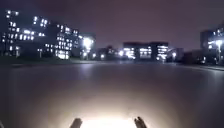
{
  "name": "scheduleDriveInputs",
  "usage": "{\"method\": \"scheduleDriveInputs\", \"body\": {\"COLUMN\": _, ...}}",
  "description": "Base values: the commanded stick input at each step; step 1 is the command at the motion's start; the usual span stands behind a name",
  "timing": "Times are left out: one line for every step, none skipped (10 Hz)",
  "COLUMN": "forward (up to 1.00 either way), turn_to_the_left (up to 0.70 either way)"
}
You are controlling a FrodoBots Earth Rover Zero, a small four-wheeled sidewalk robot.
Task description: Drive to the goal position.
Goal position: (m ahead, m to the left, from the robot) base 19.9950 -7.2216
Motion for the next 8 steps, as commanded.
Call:
{"method": "scheduleDriveInputs", "body": {"forward": 1.00, "turn_to_the_left": 0.00}}
{"method": "scheduleDriveInputs", "body": {"forward": 1.00, "turn_to_the_left": 0.00}}
{"method": "scheduleDriveInputs", "body": {"forward": 1.00, "turn_to_the_left": 0.00}}
{"method": "scheduleDriveInputs", "body": {"forward": 1.00, "turn_to_the_left": 0.00}}
{"method": "scheduleDriveInputs", "body": {"forward": 1.00, "turn_to_the_left": 0.00}}
{"method": "scheduleDriveInputs", "body": {"forward": 1.00, "turn_to_the_left": 0.00}}
{"method": "scheduleDriveInputs", "body": {"forward": 1.00, "turn_to_the_left": 0.00}}
{"method": "scheduleDriveInputs", "body": {"forward": 1.00, "turn_to_the_left": 0.00}}
